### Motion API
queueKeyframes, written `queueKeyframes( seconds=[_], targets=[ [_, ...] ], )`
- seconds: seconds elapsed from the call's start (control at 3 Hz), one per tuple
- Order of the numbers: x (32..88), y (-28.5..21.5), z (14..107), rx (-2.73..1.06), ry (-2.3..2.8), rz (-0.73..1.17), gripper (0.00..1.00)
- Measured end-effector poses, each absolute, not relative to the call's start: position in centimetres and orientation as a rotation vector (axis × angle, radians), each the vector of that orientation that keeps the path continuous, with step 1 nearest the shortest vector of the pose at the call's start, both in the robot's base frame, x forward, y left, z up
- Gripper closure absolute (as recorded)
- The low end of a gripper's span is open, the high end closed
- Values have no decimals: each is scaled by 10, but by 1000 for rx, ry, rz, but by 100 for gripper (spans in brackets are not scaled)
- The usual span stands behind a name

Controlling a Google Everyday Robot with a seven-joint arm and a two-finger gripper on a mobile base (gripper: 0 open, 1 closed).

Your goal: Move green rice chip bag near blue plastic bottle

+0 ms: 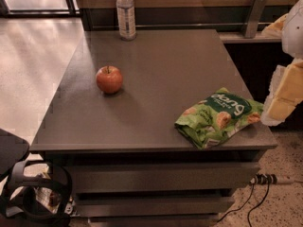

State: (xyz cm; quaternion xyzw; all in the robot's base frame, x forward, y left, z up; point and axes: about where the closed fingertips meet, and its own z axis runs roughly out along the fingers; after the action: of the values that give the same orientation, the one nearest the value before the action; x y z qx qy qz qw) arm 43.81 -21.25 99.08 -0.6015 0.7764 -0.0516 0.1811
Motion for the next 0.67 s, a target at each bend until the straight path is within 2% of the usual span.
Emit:
queueKeyframes(
  seconds=[0.67],
  targets=[
    [459,-203,965,-1793,2170,-113,0]
  ],
)
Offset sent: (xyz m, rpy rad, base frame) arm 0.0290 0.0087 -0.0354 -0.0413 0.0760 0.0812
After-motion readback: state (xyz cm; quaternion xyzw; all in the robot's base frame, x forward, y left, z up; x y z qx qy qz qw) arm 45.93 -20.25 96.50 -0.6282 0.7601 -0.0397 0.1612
